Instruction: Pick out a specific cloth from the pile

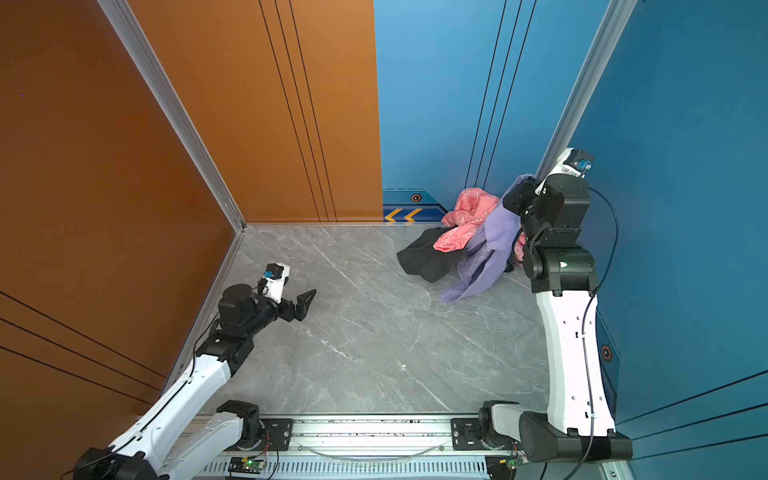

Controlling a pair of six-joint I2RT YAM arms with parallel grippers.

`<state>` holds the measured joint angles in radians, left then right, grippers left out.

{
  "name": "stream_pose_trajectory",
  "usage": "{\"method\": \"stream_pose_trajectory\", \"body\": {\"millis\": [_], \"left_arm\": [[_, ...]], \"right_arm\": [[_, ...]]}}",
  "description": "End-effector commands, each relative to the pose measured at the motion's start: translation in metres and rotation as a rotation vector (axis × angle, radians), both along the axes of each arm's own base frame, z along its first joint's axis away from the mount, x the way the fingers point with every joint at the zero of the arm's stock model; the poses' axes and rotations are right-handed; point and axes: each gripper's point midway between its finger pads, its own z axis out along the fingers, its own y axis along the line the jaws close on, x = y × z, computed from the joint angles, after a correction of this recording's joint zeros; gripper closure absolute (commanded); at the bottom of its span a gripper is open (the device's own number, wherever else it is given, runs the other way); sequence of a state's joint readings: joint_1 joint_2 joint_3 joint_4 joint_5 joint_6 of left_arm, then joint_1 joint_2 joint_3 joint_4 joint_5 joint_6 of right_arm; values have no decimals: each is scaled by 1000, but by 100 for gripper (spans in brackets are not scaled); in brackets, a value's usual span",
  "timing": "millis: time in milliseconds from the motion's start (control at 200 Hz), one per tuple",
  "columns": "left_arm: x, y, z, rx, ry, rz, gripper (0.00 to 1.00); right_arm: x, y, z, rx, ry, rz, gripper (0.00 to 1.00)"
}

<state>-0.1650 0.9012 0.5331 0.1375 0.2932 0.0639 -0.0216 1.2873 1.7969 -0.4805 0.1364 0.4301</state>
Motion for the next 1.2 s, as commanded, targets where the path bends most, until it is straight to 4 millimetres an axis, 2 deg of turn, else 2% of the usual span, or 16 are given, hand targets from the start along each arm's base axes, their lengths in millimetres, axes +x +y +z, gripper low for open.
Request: {"method": "stream_pose_trajectory", "body": {"millis": [0,240,365,465,586,661,721,791,846,906,966,1026,1056,1101,1126,1196], "left_arm": [[-5,-7,3,6,-17,-42,2],[-7,-11,4,3,-21,-63,2],[-10,-15,5,1,-24,-90,2],[-12,-20,7,-4,-31,-115,1],[-16,-26,12,-28,-54,-155,0],[-17,-29,19,-57,-76,-167,0],[-19,-32,28,-92,-101,-180,0],[-20,-34,41,-130,-126,-182,0],[-22,-34,53,-154,-147,-179,0],[-23,-32,65,-170,-172,-166,0],[-25,-31,76,-184,-193,-161,0],[-28,-30,85,-198,-213,-158,0],[-30,-31,89,-205,-218,-160,0],[-32,-31,94,-216,-227,-164,0],[-33,-31,97,-222,-230,-167,0],[-35,-35,99,-232,-228,-184,0]], "right_arm": [[-26,-7,80,-29,-237,-36,100],[-20,5,124,-43,-334,30,100],[-20,19,142,-40,-391,101,100],[-15,42,145,-41,-403,205,100],[-2,93,129,-60,-351,420,100],[6,136,106,-92,-275,578,100],[11,174,76,-131,-181,697,100],[10,220,29,-210,-44,839,100],[3,256,-16,-282,78,949,98],[-12,291,-68,-375,205,1065,86],[-30,316,-118,-496,312,1152,62],[-43,323,-159,-619,403,1153,42],[-45,322,-172,-656,432,1137,36],[-47,317,-181,-674,458,1111,33],[-48,312,-193,-676,493,1099,32],[-47,296,-197,-666,519,1040,31]]}}
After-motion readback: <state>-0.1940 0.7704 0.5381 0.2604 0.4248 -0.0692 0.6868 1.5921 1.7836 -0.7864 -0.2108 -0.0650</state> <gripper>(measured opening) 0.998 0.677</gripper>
